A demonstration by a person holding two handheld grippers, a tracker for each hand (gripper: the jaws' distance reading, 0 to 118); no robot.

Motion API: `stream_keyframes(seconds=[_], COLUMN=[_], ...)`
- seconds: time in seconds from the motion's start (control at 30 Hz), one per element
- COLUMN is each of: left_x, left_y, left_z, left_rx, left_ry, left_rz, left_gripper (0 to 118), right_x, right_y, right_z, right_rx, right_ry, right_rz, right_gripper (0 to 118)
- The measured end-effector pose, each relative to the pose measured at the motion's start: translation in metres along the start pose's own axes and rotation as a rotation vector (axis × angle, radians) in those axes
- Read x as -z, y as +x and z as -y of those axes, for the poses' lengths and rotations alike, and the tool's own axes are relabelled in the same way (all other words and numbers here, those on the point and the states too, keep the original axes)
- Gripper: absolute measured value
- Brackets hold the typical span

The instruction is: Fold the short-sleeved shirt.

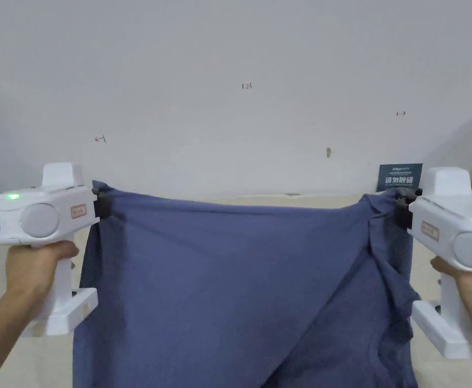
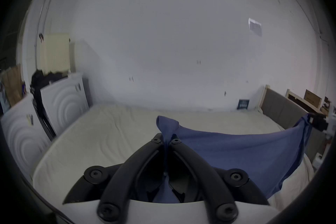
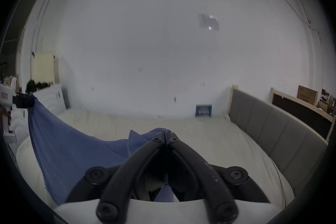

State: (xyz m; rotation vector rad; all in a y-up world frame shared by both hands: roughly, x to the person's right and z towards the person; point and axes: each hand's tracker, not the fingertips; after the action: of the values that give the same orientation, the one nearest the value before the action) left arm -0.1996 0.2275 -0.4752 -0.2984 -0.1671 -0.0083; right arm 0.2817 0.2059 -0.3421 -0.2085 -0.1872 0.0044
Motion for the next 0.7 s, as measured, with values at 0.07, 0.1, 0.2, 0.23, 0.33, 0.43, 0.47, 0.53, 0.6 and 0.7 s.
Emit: stream_keyframes(seconds=[0.07,0.1,0.2,0.23,0.33,0.43,0.47,0.53,0.6,0.7], left_x=[-0.012,-0.017,-0.027,-0.028,-0.026,-0.013,-0.008,0.003,0.021,0.045], left_y=[-0.002,-0.003,-0.006,-0.007,-0.010,-0.014,-0.015,-0.018,-0.022,-0.023], left_z=[-0.028,-0.042,-0.078,-0.087,-0.113,-0.131,-0.134,-0.138,-0.138,-0.128], left_rx=[0.011,0.013,-0.001,-0.003,-0.015,-0.027,-0.034,-0.054,-0.071,-0.077], left_ry=[0.044,0.060,0.128,0.144,0.183,0.218,0.227,0.240,0.243,0.245], left_rz=[-0.017,-0.022,-0.041,-0.044,-0.069,-0.089,-0.092,-0.098,-0.100,-0.103], left_gripper=[4,4,4,4,4,4,4,4,4,4], right_x=[0.001,0.005,0.011,0.016,0.023,0.037,0.041,0.054,0.067,0.088], right_y=[-0.005,-0.005,-0.010,-0.009,-0.014,-0.017,-0.019,-0.019,-0.020,-0.021], right_z=[-0.034,-0.049,-0.093,-0.103,-0.135,-0.155,-0.159,-0.162,-0.164,-0.154], right_rx=[0.005,0.009,0.029,0.030,0.038,0.022,0.024,0.020,0.021,0.006], right_ry=[0.058,0.088,0.162,0.179,0.234,0.259,0.263,0.265,0.264,0.261], right_rz=[-0.022,-0.035,-0.049,-0.051,-0.067,-0.080,-0.083,-0.091,-0.099,-0.103], right_gripper=[3,3,3,3,3,3,3,3,3,3])
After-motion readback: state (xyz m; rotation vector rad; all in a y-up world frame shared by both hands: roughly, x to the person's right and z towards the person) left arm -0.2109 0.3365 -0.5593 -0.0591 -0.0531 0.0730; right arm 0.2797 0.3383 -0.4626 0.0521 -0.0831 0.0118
